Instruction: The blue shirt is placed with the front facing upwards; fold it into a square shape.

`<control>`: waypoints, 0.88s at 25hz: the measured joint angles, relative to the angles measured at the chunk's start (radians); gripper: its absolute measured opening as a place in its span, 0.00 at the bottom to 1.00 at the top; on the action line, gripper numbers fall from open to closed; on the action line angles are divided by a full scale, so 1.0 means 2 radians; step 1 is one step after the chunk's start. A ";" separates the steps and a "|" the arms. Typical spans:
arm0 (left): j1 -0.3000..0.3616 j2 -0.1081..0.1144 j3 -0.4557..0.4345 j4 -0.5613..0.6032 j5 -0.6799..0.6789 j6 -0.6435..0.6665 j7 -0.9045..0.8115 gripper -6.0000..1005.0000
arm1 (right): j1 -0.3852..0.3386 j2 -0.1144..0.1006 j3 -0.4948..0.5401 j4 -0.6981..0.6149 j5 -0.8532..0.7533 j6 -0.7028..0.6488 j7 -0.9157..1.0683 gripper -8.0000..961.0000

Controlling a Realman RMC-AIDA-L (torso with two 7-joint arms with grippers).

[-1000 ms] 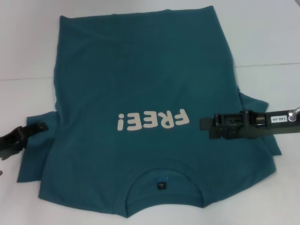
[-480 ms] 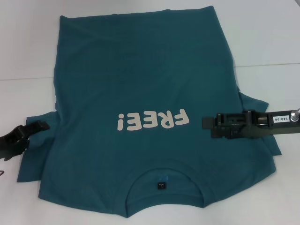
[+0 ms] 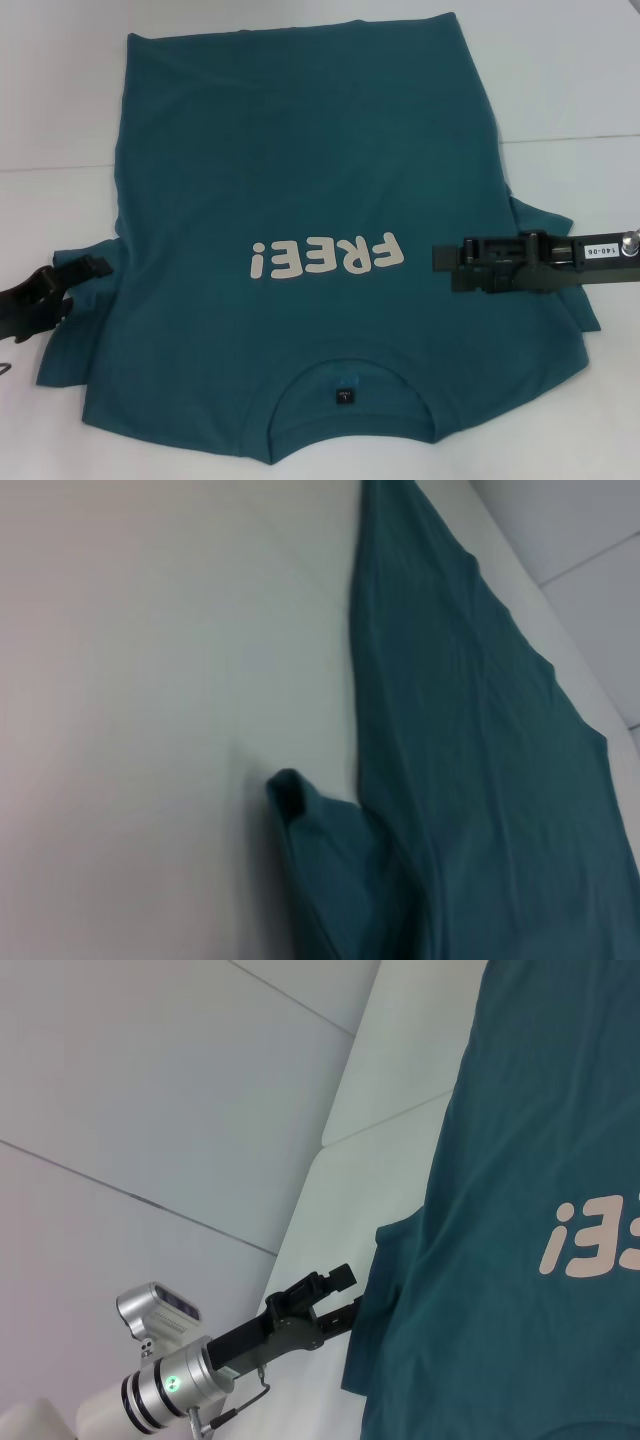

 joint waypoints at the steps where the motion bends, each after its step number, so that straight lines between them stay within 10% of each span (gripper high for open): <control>1: -0.002 0.000 0.001 0.000 0.000 0.001 0.000 0.87 | 0.000 0.000 0.000 0.000 0.000 0.000 0.000 0.97; 22: -0.013 0.004 0.015 0.005 0.035 -0.014 -0.012 0.87 | -0.002 -0.001 0.006 -0.001 0.000 0.000 0.001 0.97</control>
